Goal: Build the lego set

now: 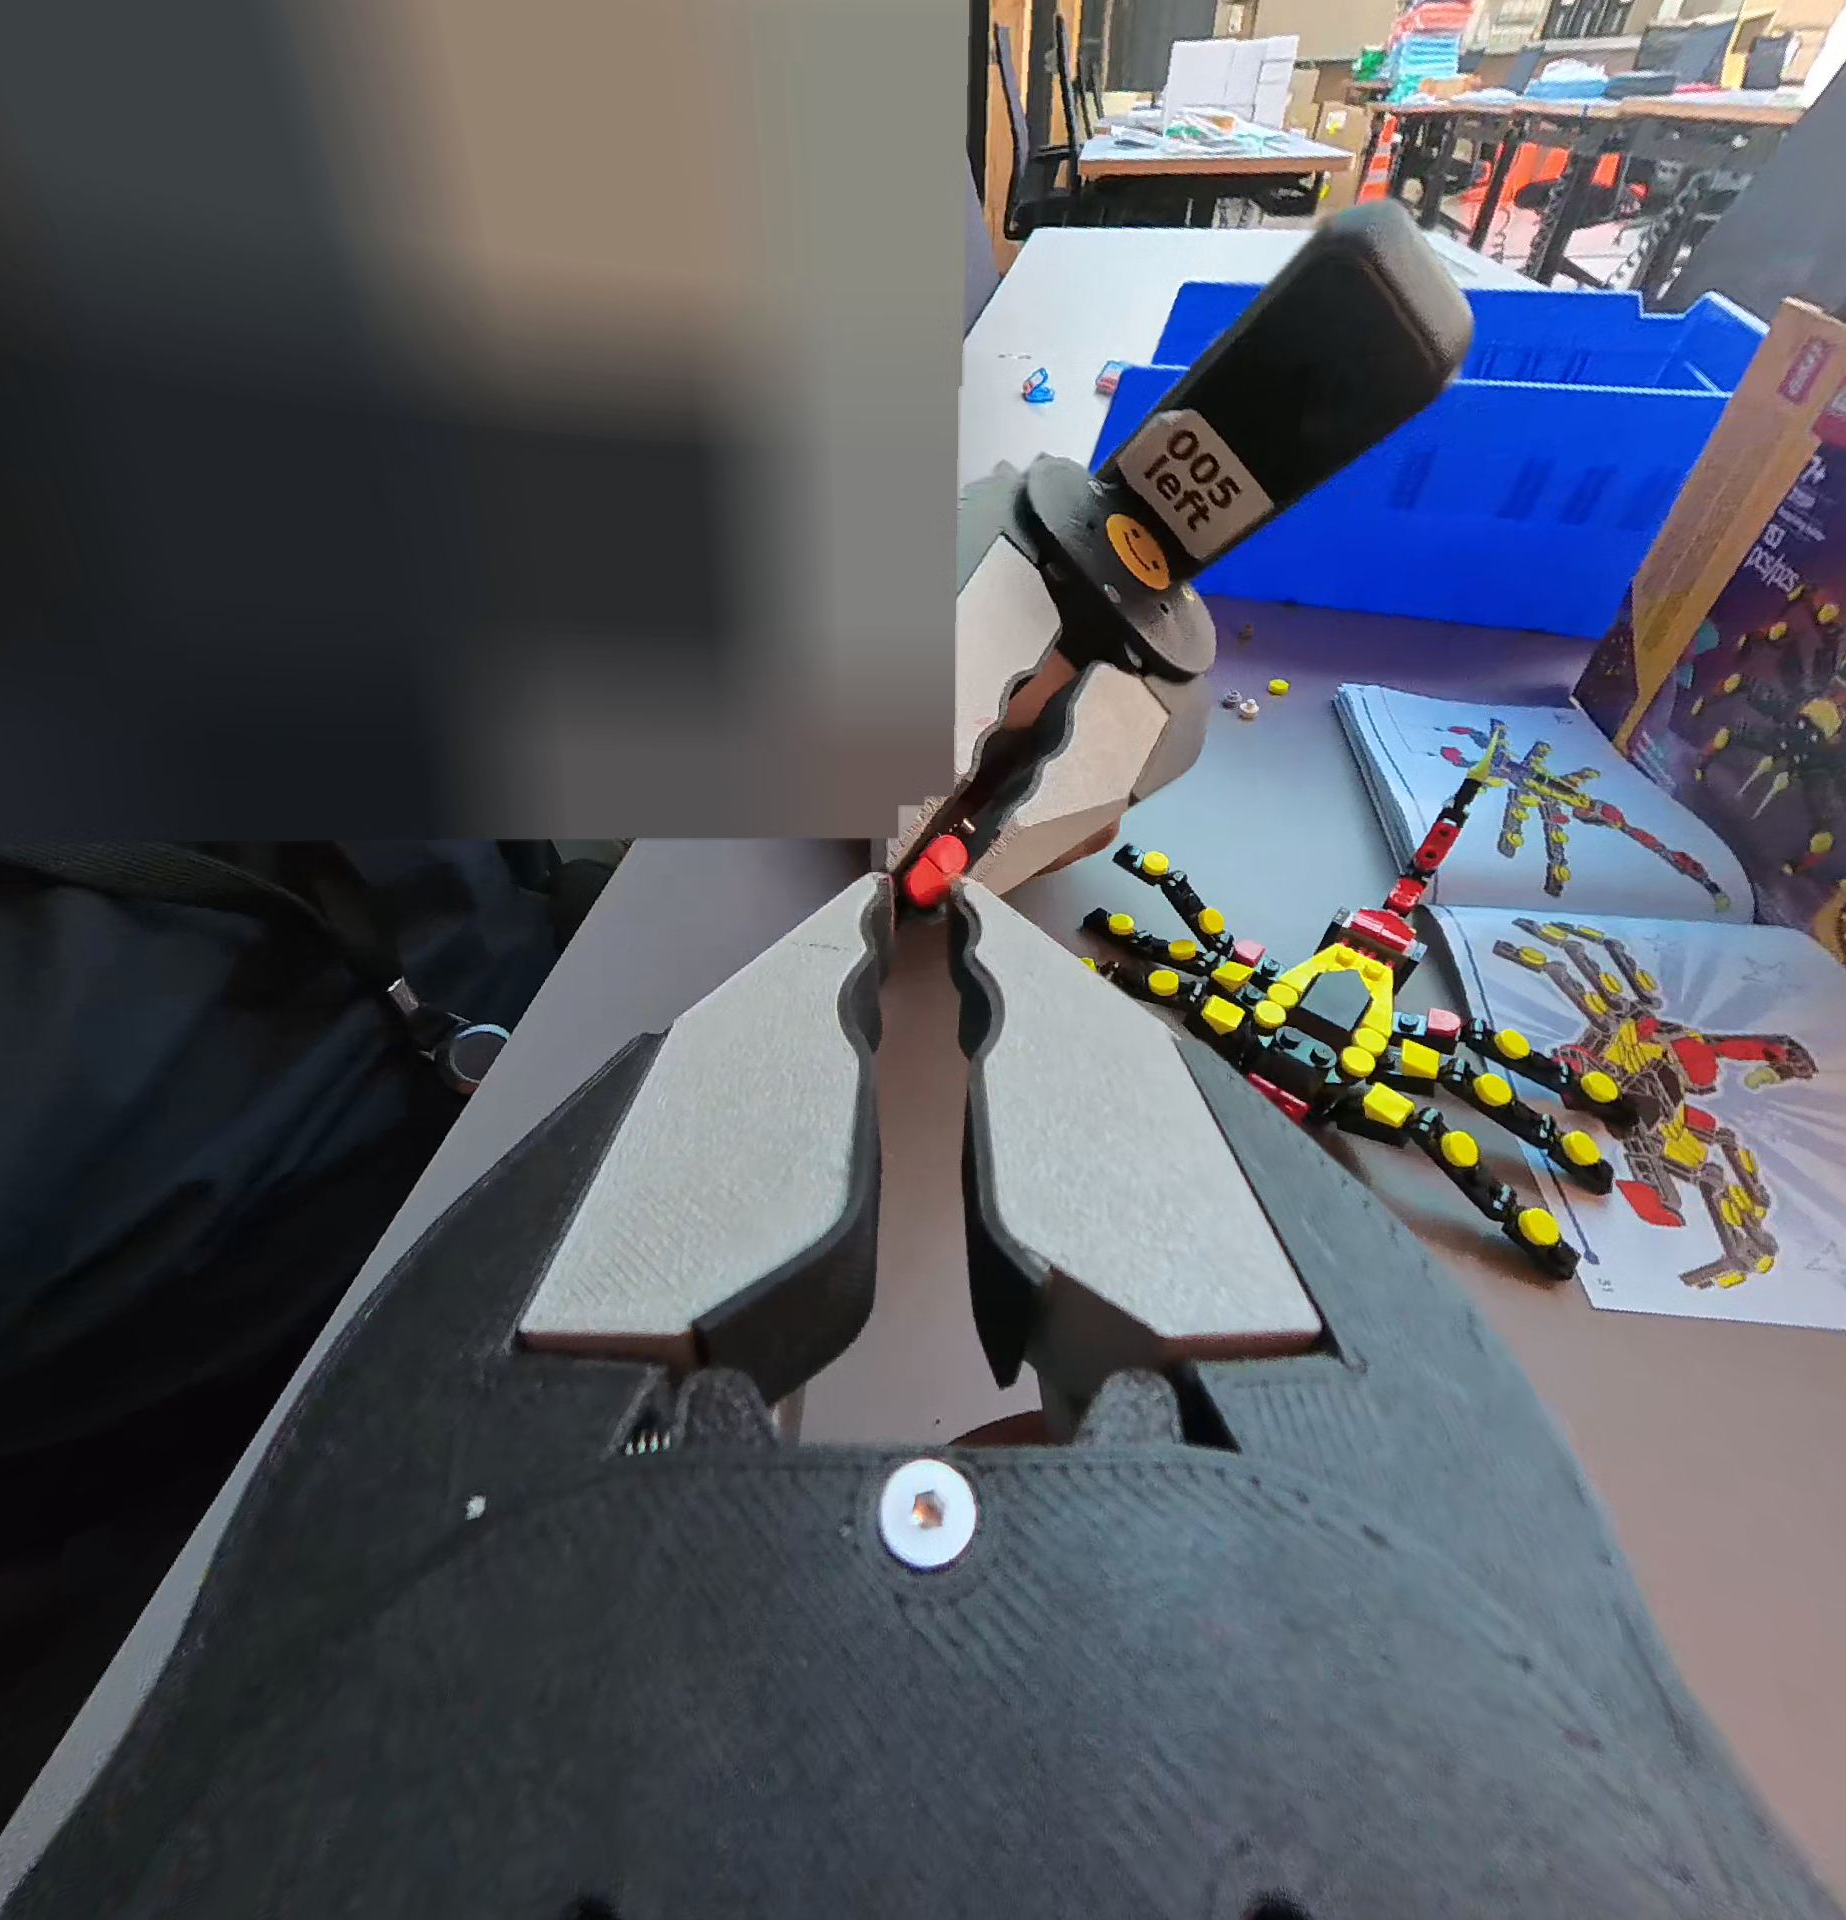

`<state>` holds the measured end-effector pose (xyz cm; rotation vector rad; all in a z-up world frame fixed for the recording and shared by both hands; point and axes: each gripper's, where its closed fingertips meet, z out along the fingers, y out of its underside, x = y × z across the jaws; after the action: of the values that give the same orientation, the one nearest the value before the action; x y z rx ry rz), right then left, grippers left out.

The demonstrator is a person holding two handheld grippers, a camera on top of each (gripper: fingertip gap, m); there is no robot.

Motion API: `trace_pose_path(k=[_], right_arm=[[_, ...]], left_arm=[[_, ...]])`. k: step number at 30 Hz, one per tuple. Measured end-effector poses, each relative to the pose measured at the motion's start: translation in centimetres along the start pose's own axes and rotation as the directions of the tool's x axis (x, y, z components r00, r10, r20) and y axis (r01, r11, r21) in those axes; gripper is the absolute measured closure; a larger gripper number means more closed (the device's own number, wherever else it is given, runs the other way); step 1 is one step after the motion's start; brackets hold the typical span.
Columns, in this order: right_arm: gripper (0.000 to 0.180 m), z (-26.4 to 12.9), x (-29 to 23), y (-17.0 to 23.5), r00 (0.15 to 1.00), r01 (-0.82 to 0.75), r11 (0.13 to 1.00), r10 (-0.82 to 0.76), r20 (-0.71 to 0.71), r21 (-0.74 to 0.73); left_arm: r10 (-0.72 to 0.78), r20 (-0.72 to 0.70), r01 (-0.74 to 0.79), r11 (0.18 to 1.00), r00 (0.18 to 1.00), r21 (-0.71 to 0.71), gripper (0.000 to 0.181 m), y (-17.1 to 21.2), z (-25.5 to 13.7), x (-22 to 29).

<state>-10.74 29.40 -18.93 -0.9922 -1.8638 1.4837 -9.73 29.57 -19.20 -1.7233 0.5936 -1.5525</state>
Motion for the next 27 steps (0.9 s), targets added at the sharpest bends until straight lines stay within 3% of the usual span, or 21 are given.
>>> trace_pose_path(k=[1,5,10,15,22,27], right_arm=[[0.173,0.0,0.2,0.0,1.0,-0.02,1.0,0.02,-0.005,0.002],[0.174,-0.1,1.2,0.0,0.992,-0.12,0.993,0.121,-0.022,0.021],[0.176,-0.1,2.0,0.3,0.988,-0.139,0.99,0.14,-0.068,0.013],[0.176,0.1,1.9,0.2,0.991,-0.113,0.993,0.114,-0.076,0.014],[0.176,0.2,1.0,-0.2,0.992,0.061,0.998,-0.063,-0.107,-0.029],[0.176,0.7,-2.5,-1.9,0.974,0.227,0.974,-0.227,-0.012,0.025]], left_arm=[[0.024,0.021,-0.024,1.0,0.999,0.001,0.176,-0.1,-0.1,-0.2],[0.159,0.144,-0.162,0.987,0.977,0.004,0.176,-0.8,-0.4,-1.0],[0.367,0.301,-0.357,0.93,0.88,-0.088,0.176,-0.9,-0.5,-2.0],[0.389,0.307,-0.373,0.921,0.869,-0.11,0.176,-0.7,-0.5,-2.0],[0.358,0.221,-0.346,0.934,0.907,-0.089,0.176,-0.4,-0.2,-1.0],[0.256,-0.105,-0.261,0.964,0.961,-0.046,0.176,0.7,0.3,2.9]])
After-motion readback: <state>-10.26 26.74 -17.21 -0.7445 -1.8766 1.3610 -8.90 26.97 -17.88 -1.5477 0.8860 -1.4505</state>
